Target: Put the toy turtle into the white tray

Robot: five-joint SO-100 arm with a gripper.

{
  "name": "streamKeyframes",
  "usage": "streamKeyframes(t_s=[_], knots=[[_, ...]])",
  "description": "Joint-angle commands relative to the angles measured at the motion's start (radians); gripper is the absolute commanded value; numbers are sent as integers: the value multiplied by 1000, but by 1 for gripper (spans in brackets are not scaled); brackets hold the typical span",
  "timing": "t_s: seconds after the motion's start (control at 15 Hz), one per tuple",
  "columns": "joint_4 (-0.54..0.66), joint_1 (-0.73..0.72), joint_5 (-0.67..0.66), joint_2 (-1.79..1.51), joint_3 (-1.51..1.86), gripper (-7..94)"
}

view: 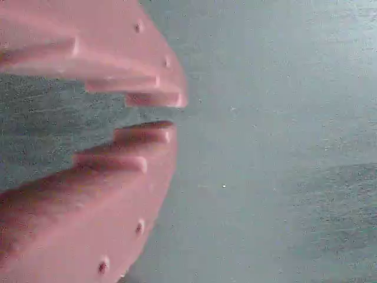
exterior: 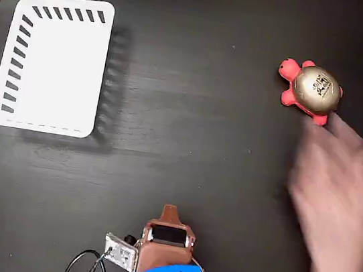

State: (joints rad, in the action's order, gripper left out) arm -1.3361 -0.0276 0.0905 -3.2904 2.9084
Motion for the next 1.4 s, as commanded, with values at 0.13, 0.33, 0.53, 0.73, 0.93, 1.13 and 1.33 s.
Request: streamKeyframes(t_s=[0.13,0.33,0.53,0.73,0.93,1.13,1.33], knots=[[-6,-9,2,-78,-11,0],[-6,-9,2,-78,-11,0],[-6,-9,2,-78,-11,0],[-6,-9,2,-78,-11,0],[-6,-9,2,-78,-11,0],[-6,-9,2,-78,-11,13],[-6,-9,2,-78,-11,14]])
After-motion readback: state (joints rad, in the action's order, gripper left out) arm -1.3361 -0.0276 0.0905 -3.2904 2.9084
